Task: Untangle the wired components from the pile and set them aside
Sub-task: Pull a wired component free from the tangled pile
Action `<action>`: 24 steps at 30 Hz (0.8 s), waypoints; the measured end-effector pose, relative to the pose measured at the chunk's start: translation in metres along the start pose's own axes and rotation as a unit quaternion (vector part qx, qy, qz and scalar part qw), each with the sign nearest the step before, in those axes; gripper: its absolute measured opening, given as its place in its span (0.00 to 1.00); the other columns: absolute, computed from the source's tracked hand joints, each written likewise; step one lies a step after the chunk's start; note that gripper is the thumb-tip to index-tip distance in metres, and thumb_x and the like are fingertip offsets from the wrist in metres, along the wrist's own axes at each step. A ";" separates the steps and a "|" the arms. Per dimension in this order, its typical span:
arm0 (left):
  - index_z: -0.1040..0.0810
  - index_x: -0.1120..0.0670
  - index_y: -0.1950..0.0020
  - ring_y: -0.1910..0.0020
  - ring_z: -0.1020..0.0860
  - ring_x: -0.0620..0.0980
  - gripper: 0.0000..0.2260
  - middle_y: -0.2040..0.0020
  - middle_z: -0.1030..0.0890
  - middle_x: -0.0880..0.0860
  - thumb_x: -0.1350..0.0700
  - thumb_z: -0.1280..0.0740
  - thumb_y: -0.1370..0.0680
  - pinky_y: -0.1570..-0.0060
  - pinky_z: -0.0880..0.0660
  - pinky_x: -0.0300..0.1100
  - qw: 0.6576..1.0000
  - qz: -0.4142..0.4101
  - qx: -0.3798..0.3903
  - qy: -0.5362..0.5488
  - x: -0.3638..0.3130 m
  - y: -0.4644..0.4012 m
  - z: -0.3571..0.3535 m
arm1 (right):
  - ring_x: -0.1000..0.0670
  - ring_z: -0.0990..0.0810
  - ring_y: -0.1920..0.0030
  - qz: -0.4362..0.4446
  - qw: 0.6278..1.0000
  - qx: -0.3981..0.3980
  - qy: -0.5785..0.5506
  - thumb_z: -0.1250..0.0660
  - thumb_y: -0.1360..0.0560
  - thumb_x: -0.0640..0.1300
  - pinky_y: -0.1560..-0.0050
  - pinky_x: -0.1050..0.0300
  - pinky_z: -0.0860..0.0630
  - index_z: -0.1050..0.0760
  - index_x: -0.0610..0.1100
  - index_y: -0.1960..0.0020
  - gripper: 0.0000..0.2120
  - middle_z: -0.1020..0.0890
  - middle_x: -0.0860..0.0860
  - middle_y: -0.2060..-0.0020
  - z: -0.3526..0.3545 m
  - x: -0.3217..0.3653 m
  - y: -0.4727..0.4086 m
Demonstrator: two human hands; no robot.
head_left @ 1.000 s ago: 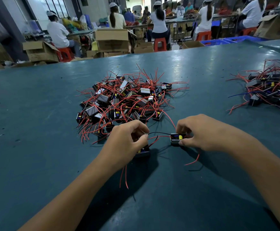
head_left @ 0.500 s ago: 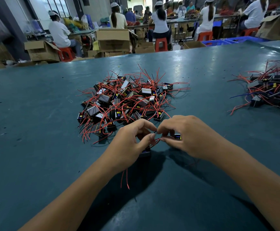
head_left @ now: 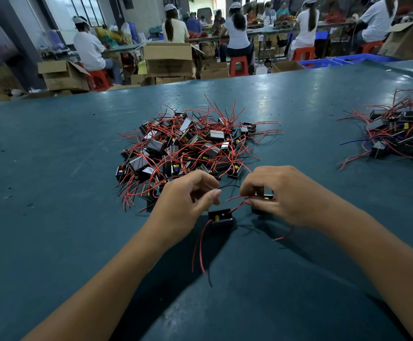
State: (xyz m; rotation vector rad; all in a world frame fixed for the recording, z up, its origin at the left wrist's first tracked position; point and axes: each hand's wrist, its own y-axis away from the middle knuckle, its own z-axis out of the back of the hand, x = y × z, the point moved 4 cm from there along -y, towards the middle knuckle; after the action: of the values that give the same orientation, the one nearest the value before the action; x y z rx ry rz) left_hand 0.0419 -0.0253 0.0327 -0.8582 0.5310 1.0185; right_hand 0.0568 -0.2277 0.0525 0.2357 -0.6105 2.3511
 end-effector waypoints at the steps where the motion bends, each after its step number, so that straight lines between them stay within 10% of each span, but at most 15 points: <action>1: 0.20 0.50 0.50 0.60 0.18 0.42 0.02 0.60 0.16 0.42 0.56 0.29 0.22 0.59 0.22 0.39 1.000 -0.003 -0.008 -0.015 0.001 0.000 0.001 | 0.55 0.24 0.59 -0.004 1.000 -0.001 -0.006 0.28 0.24 0.46 0.54 0.53 0.25 0.21 0.50 0.52 0.02 0.22 0.57 0.60 0.001 -0.001 0.000; 14: 0.20 0.50 0.55 0.61 0.24 0.45 0.04 0.62 0.21 0.43 0.51 0.30 0.22 0.62 0.26 0.39 0.991 -0.033 -0.065 -0.108 -0.003 0.000 0.014 | 0.55 0.23 0.59 -0.058 0.998 -0.024 -0.020 0.30 0.22 0.47 0.57 0.66 0.30 0.21 0.49 0.54 0.03 0.20 0.56 0.61 0.002 -0.008 0.001; 24: 0.20 0.44 0.43 0.53 0.28 0.34 0.16 0.49 0.23 0.40 0.39 0.28 0.27 0.54 0.33 0.34 0.968 0.000 0.115 -0.225 0.003 0.004 -0.008 | 0.57 0.22 0.58 -0.074 0.996 -0.047 -0.027 0.30 0.22 0.47 0.57 0.69 0.30 0.21 0.53 0.51 0.01 0.19 0.57 0.61 0.004 -0.010 0.002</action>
State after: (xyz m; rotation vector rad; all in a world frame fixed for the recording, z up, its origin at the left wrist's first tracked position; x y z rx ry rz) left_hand 0.0390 -0.0298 0.0244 -0.4005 0.2536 1.0864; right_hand 0.0629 -0.2361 0.0519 0.2920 -0.7045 2.1746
